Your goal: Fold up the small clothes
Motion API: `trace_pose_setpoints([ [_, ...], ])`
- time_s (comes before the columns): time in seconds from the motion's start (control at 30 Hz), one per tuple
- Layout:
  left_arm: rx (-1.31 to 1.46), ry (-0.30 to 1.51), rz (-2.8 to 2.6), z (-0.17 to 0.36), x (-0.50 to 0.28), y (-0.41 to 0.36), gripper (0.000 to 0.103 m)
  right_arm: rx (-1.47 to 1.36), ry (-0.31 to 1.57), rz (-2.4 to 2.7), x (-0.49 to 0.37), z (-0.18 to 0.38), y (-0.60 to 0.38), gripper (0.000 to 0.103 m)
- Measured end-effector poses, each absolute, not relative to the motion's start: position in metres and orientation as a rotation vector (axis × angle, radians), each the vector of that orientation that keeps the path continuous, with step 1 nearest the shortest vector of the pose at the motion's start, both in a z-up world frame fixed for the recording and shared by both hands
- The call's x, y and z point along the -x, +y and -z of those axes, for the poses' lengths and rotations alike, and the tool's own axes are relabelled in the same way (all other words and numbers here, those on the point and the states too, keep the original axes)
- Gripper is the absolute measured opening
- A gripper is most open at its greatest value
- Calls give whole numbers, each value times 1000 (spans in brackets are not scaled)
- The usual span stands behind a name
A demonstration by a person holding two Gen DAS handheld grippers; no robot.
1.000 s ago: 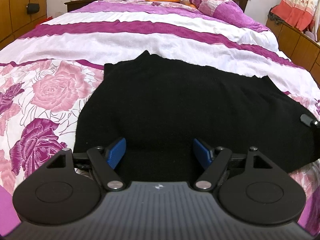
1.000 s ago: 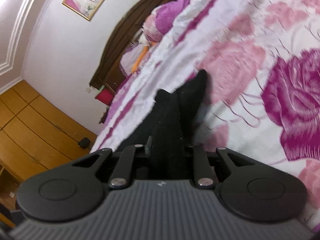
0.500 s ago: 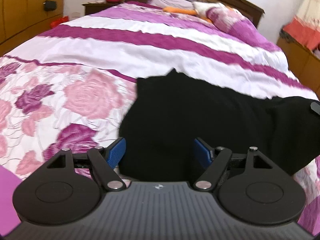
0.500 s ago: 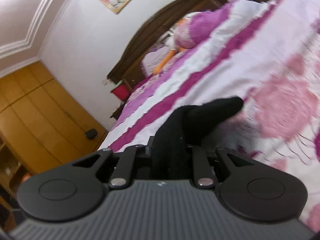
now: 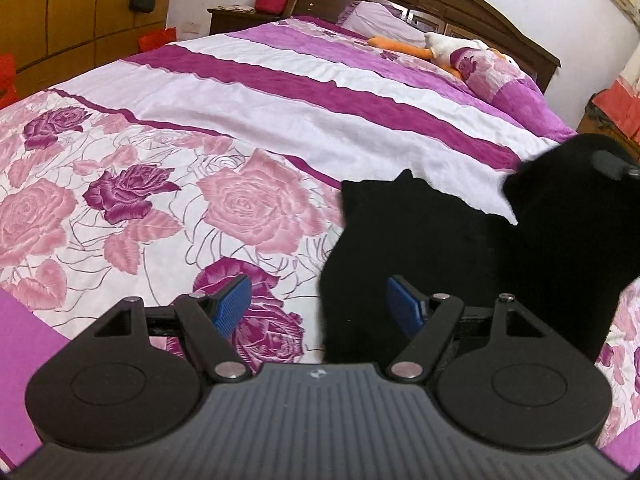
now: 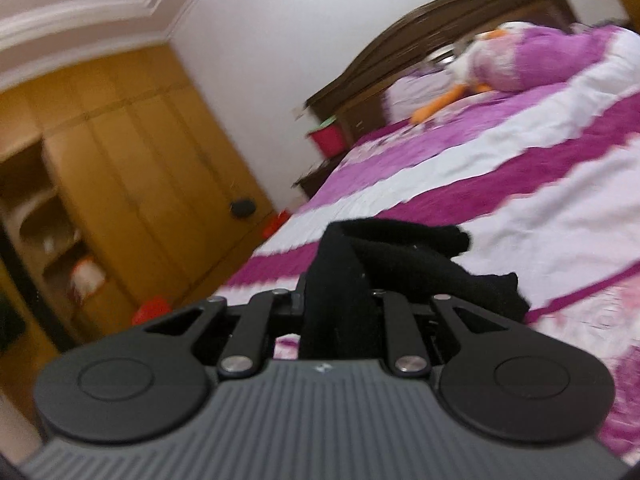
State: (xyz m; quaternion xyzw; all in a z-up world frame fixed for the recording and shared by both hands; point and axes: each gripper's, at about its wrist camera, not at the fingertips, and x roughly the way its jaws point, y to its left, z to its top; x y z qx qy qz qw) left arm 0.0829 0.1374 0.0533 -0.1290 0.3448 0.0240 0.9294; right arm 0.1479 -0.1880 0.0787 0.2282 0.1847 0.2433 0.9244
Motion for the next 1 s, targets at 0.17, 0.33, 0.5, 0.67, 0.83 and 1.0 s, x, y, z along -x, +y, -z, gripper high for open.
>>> trace_pose_setpoints([
  [0.17, 279, 710, -51, -48, -81, 144, 79, -314, 479, -567, -164, -62, -127, 19],
  [0.33, 296, 708, -62, -42, -81, 154, 79, -243, 558, -627, -162, -38, -89, 19],
  [0.5, 327, 709, -68, -38, -80, 163, 79, -161, 623, -655, -163, -10, -67, 21],
  [0.67, 331, 706, -56, -38, -79, 163, 79, -191, 641, -676, -159, 1, -66, 30],
  [0.83, 363, 684, -24, -43, -79, 161, 79, -208, 650, -689, -144, -15, -73, 44],
  [1.0, 410, 667, 37, -50, -78, 156, 79, -231, 641, -729, -125, -31, -102, 48],
])
